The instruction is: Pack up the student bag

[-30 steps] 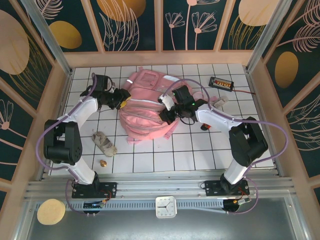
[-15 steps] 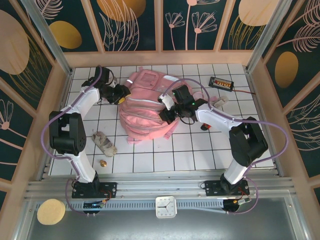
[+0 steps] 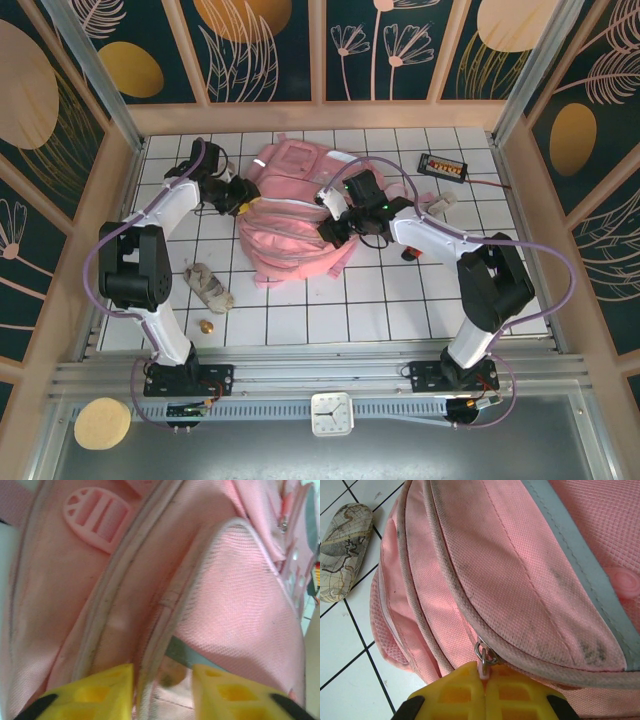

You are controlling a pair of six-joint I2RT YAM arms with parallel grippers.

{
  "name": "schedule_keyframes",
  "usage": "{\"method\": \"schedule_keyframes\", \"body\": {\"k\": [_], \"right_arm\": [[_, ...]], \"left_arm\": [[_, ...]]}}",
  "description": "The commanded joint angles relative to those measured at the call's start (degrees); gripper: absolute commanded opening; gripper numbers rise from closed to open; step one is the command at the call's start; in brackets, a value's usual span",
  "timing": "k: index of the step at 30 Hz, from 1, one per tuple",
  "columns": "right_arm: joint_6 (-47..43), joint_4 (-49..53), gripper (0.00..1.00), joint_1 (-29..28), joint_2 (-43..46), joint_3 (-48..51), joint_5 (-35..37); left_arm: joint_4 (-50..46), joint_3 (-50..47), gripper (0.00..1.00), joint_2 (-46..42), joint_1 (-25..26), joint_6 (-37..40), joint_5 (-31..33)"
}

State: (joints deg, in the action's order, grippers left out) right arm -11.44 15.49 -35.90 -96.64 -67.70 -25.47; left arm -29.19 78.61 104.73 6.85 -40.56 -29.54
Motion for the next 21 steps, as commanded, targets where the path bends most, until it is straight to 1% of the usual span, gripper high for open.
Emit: {"method": "schedule_keyframes", "body": {"k": [1, 2, 3, 6, 11, 15, 17, 21], "right_arm": [[0.02, -0.81, 0.0, -0.4, -0.57, -1.65, 0.68], [0.02, -0.72, 0.0, -0.39, -0.59, -1.64, 0.73], [0.1, -0.53, 0.0, -0.4, -0.67, -1.64, 0.78], [1.02, 0.64, 0.0, -0.49, -1.25, -2.66, 0.99], [4.91, 4.35, 0.0, -1.79, -4.19, -7.89, 1.96], [7.87, 7.82, 0.0, -5.13, -8.05, -13.84, 1.22], [9.33, 9.46, 0.0, -6.55, -10.19, -16.86, 1.09], [11.38, 10.96, 0.0, -7.99, -12.74, -21.59, -0.62]], "left_arm": [[3.39, -1.24, 0.19, 0.39, -0.17, -1.83, -3.44], [3.91, -1.58, 0.08, 0.4, -0.1, -2.33, -3.75], [4.61, -1.99, 0.0, 0.09, -0.08, -2.73, -4.08], [8.73, -4.64, 0.0, -1.74, 0.07, -5.98, -5.66], [16.5, -9.39, 0.0, -6.08, 1.55, -13.21, -6.28], [21.44, -11.52, 0.0, -9.49, 3.31, -18.09, -5.18], [22.42, -11.27, 0.0, -10.02, 4.09, -19.52, -5.08], [21.43, -10.27, 0.0, -10.96, 5.67, -19.21, -3.38]]}}
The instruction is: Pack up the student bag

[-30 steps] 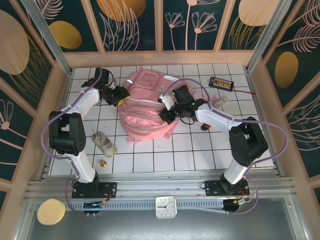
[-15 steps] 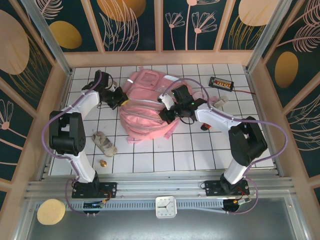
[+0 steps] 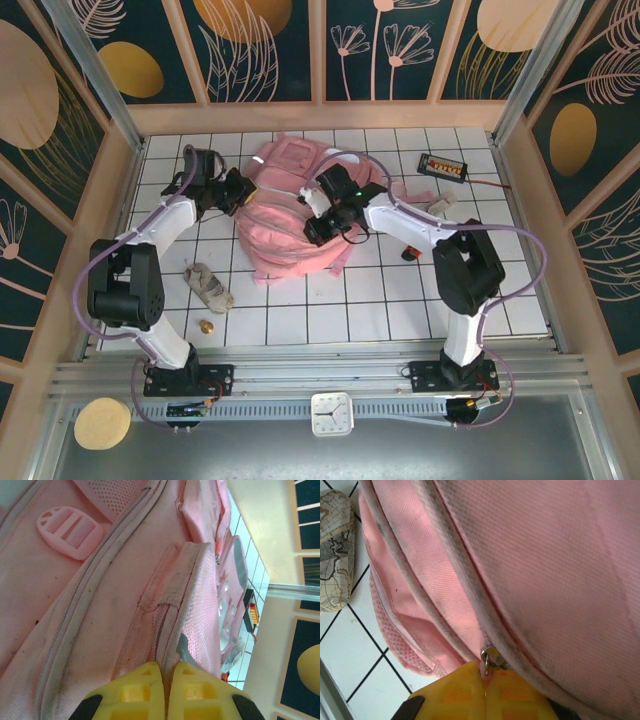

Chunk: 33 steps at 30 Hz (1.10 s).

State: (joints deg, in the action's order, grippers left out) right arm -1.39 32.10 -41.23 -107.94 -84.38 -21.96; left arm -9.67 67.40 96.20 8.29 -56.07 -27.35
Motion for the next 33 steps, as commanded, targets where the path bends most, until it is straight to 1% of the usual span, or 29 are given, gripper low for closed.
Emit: {"method": "schedule_keyframes", "body": {"k": [1, 5, 9, 14, 16, 21, 24, 27, 30, 32, 33], "right_arm": [[1.79, -5.43, 0.0, -2.62, -1.45, -5.58, -4.36], [3.07, -4.4, 0.0, -1.81, -0.26, -6.59, -4.89], [6.14, -3.48, 0.0, 0.9, 0.63, -7.2, -7.01], [11.55, -0.79, 0.0, 4.82, -0.75, -9.99, -7.48], [14.29, -0.11, 0.0, 5.97, -1.64, -11.33, -6.54], [18.98, -2.16, 0.0, 8.02, -2.23, -12.57, -8.22], [18.5, -0.97, 0.0, 7.94, -3.84, -15.62, -10.35], [16.39, 3.16, 0.0, 7.51, -7.42, -19.91, -14.62], [11.77, 12.13, 0.0, 6.64, -12.9, -26.36, -19.94], [7.73, 20.07, 0.0, 6.18, -16.33, -30.89, -21.41], [7.32, 21.97, 0.0, 6.38, -16.98, -31.28, -21.44]], "left_arm": [[1.37, 0.82, 0.0, -2.96, 4.27, -3.31, -4.73], [-0.1, 0.5, 0.0, -3.89, 4.23, -2.1, -3.84], [-3.23, 1.14, 0.0, -4.62, 4.27, 1.13, -1.28], [-4.2, 1.24, 0.0, -5.71, 4.27, 2.33, -1.59], [-5.49, 1.25, 0.0, -6.58, 4.3, 3.34, -0.94], [-6.36, -0.02, 0.0, -8.02, 4.27, 4.16, -1.66], [-5.65, -0.64, 0.0, -8.47, 4.27, 3.63, -2.31], [-4.92, -1.03, 0.0, -8.84, 4.36, 2.92, -2.52], [-4.28, -1.34, 0.0, -8.99, 4.31, 2.36, -2.22], [-3.95, -1.31, 0.0, -8.93, 4.35, 2.03, -2.17], [-3.87, -1.3, 0.0, -8.93, 4.36, 2.02, -2.01]]}}
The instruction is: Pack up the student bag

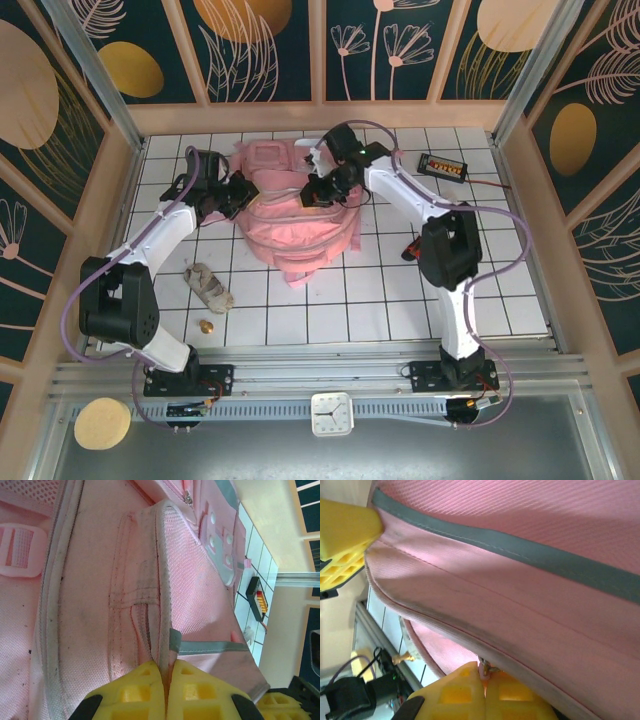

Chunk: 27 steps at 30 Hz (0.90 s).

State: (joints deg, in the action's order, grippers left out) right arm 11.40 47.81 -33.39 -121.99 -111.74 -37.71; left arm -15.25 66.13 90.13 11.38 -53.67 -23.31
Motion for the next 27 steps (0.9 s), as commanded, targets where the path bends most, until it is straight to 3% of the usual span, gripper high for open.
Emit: {"method": "schedule_keyframes", "body": {"k": [1, 11, 22, 27], "right_arm": [[-4.67, 5.83, 0.0, -1.05, -2.46, -2.61, -5.56], [0.56, 4.38, 0.0, -4.21, -5.5, -7.0, -6.87], [19.11, -15.87, 0.0, -4.88, -6.11, -6.21, -9.91], [18.46, -13.6, 0.0, -4.29, -4.94, -4.6, -8.61]], "left_arm": [[2.0, -0.03, 0.0, -2.85, 1.28, -0.58, -6.19], [6.83, -0.52, 0.0, -1.18, 6.67, -5.05, -6.57], [11.13, -3.98, 0.0, -2.67, 12.68, -10.26, -6.27], [10.87, -6.68, 0.0, -5.71, 13.41, -11.36, -5.06]]}}
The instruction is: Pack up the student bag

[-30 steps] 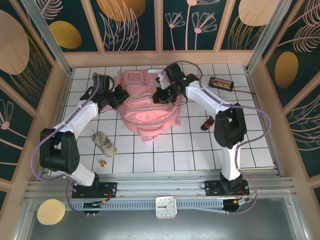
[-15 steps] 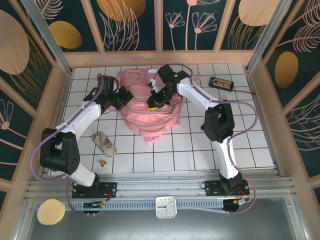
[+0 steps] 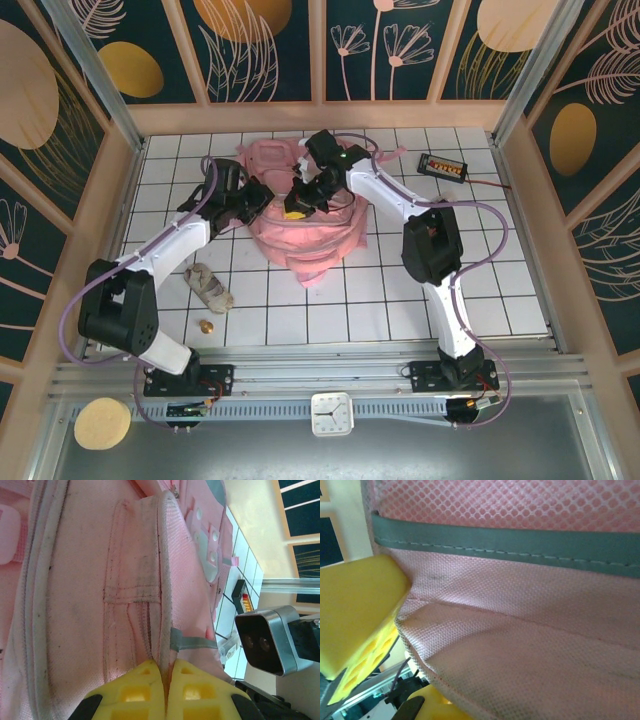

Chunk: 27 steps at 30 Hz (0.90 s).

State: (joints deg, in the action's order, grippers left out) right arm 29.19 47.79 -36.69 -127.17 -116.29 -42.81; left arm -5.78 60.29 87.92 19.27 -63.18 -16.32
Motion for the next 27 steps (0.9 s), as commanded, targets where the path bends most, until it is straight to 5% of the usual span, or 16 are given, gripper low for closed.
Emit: {"method": "schedule_keyframes", "body": {"k": [1, 8, 19, 27], "right_arm": [[-0.08, -13.0, 0.0, -0.8, 1.07, 1.16, -3.2], [-6.86, -6.53, 0.0, 0.18, 8.26, 11.35, -0.05], [-10.28, -3.47, 0.0, 0.32, 14.88, 20.43, 1.23], [-8.37, -3.95, 0.0, -0.36, 13.65, 18.14, 0.9]], "left_arm": [[0.0, -0.43, 0.06, -3.84, 5.37, -0.83, -11.68], [-7.04, 0.98, 0.98, -6.18, -0.54, 5.33, -10.44], [-10.15, 10.81, 0.98, 4.74, -5.34, 15.92, -13.54], [-11.1, 12.69, 0.43, 11.73, -5.64, 18.27, -16.78]]}}
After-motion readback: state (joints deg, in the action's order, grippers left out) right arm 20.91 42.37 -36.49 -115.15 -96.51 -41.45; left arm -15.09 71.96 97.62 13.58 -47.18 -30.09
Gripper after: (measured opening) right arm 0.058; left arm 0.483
